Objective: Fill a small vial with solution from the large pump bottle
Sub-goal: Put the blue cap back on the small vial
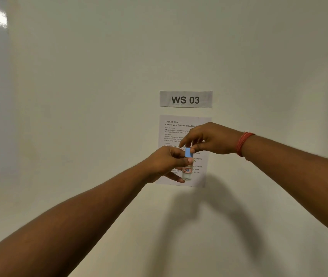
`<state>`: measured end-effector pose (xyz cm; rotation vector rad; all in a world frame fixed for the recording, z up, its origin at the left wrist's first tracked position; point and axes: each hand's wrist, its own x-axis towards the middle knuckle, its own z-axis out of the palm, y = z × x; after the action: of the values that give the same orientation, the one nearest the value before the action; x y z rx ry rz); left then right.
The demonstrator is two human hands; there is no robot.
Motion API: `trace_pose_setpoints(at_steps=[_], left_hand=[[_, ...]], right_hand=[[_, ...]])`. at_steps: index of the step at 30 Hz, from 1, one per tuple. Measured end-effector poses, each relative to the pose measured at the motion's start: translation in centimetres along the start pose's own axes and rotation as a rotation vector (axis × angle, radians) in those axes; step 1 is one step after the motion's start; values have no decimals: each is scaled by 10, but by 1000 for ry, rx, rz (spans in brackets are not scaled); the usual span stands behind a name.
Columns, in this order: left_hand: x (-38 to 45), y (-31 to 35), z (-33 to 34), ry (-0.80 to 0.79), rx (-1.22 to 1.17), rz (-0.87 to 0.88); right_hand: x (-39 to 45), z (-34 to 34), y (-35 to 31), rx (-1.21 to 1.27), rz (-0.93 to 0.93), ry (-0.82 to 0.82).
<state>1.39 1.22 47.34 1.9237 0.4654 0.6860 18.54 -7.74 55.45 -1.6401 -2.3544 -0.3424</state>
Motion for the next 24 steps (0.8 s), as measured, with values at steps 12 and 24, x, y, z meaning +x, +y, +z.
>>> trace_pose_setpoints(at_steps=[12,24], left_hand=[[-2,-3,0,-24,-23,10],[-1,-5,3,-3,-10,41]], right_hand=[[3,5,1,-4,66,25],[-4,6,-3,-28,67,6]])
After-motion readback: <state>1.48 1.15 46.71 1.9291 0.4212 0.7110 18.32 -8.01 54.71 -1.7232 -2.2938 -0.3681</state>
